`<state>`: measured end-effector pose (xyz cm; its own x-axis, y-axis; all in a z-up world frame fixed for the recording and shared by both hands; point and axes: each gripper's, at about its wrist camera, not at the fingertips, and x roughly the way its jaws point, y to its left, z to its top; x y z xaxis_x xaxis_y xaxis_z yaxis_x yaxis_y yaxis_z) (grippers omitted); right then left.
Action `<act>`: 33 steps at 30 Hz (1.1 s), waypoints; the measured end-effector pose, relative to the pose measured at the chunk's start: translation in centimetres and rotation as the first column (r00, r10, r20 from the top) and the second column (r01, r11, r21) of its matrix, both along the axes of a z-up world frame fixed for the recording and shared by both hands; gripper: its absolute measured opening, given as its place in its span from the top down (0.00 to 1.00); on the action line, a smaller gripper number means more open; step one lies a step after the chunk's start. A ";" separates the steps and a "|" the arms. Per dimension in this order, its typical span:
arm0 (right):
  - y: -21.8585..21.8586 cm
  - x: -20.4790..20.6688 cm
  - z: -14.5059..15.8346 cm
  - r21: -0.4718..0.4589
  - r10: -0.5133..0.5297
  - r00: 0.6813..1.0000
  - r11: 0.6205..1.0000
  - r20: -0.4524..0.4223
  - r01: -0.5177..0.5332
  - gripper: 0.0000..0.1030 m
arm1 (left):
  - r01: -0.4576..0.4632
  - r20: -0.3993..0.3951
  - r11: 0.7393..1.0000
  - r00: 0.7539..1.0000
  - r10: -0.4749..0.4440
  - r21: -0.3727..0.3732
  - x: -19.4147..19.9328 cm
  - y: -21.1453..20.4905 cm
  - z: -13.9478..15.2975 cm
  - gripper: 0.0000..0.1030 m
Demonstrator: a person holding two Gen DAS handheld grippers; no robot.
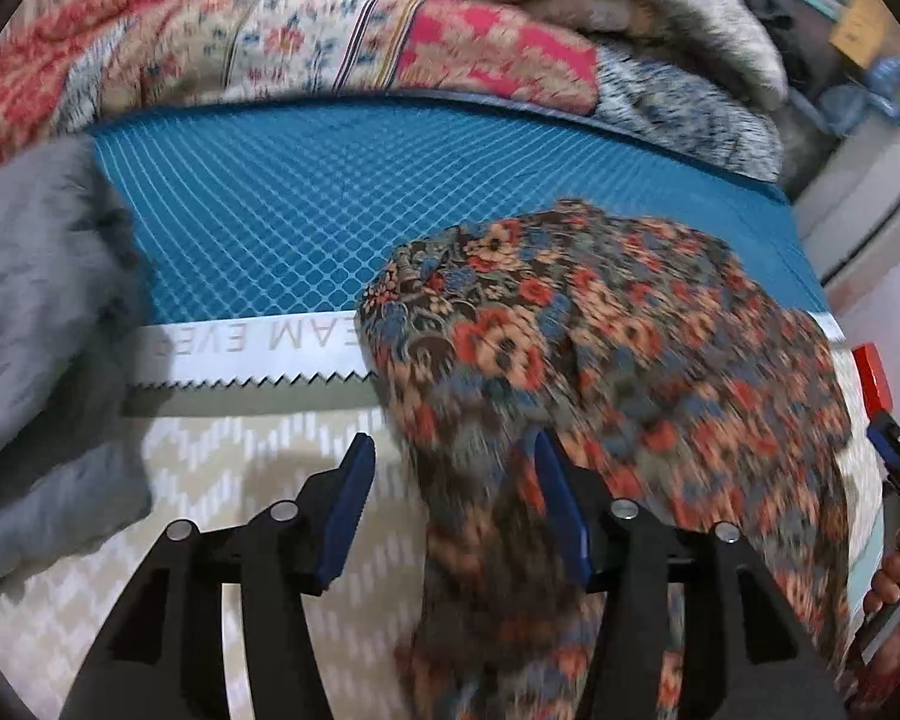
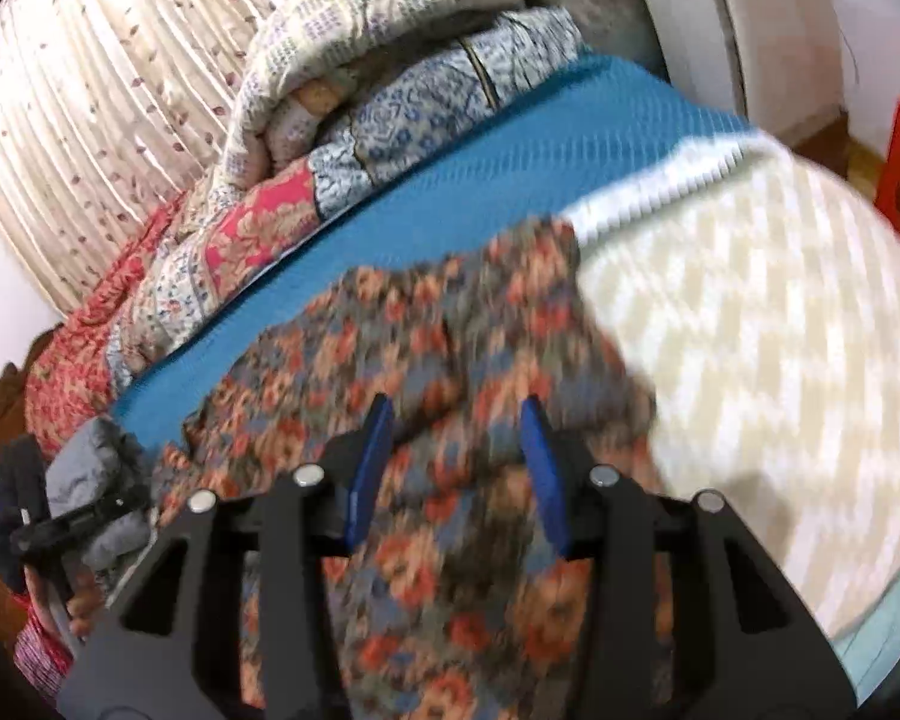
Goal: Fold large clothes
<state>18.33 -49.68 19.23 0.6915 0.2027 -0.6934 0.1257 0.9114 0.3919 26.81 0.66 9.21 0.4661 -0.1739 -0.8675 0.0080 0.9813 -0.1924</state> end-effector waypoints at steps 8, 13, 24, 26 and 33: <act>4.3 8.3 -5.7 -0.011 0.185 0.960 0.981 -0.211 -0.191 0.91 | -0.014 -0.005 1.000 1.000 0.014 -0.002 2.9 -1.0 -2.4 0.83; 2.7 3.7 2.6 0.142 0.165 0.971 0.971 0.173 -0.191 0.92 | -0.069 0.098 0.998 0.993 0.069 -0.003 2.3 0.3 -0.9 0.70; 2.0 1.3 -5.0 -0.104 0.032 0.996 0.994 -0.085 -0.041 0.73 | -0.057 0.082 0.988 0.996 0.046 0.144 4.8 -1.1 -4.0 0.71; 0.9 0.3 -3.3 -0.042 0.005 1.000 0.999 -0.004 -0.005 0.57 | -0.050 0.100 0.991 0.994 0.038 0.127 4.3 -0.8 -2.5 0.74; 1.4 4.4 -1.1 -0.028 0.060 0.998 0.998 0.003 -0.060 0.41 | -0.111 0.115 0.991 0.986 0.119 -0.072 1.7 2.0 0.0 1.00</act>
<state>22.72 -48.24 18.16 0.6812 0.2244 -0.6969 0.0692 0.9279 0.3663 28.48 2.71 9.22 0.5849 -0.1672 -0.7937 -0.0776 0.9625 -0.2600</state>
